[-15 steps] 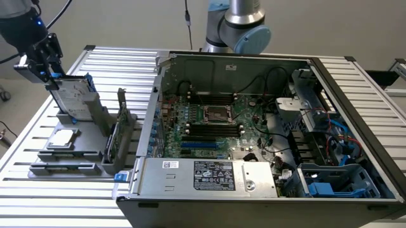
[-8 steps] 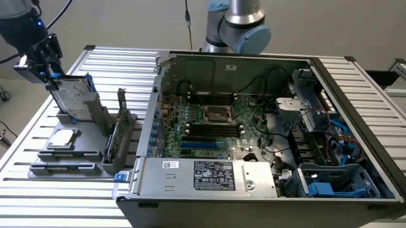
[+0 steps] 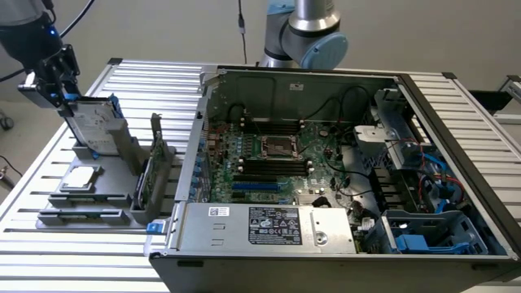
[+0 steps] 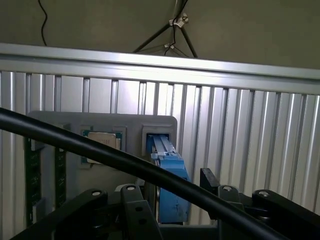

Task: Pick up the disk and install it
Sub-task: 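Pick up the disk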

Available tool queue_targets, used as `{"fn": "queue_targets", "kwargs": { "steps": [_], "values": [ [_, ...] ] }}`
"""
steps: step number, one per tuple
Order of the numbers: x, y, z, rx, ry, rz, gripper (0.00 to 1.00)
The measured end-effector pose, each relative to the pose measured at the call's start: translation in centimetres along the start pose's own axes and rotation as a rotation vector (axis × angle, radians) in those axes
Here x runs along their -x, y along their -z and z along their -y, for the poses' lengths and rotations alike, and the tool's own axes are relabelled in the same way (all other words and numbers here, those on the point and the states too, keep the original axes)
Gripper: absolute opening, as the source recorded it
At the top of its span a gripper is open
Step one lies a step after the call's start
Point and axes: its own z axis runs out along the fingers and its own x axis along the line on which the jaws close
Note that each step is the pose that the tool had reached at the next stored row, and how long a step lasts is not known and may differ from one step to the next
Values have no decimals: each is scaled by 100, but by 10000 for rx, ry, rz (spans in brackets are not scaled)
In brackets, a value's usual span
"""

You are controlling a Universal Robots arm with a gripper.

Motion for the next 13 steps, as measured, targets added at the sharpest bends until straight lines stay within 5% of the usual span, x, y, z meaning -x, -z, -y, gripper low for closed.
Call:
{"fn": "queue_targets", "kwargs": {
  "steps": [6, 13],
  "values": [
    [-3, -37, 8, 7, 0, -60, 54],
    [-4, -71, 14, 1, -108, -62, 54]
  ]
}}
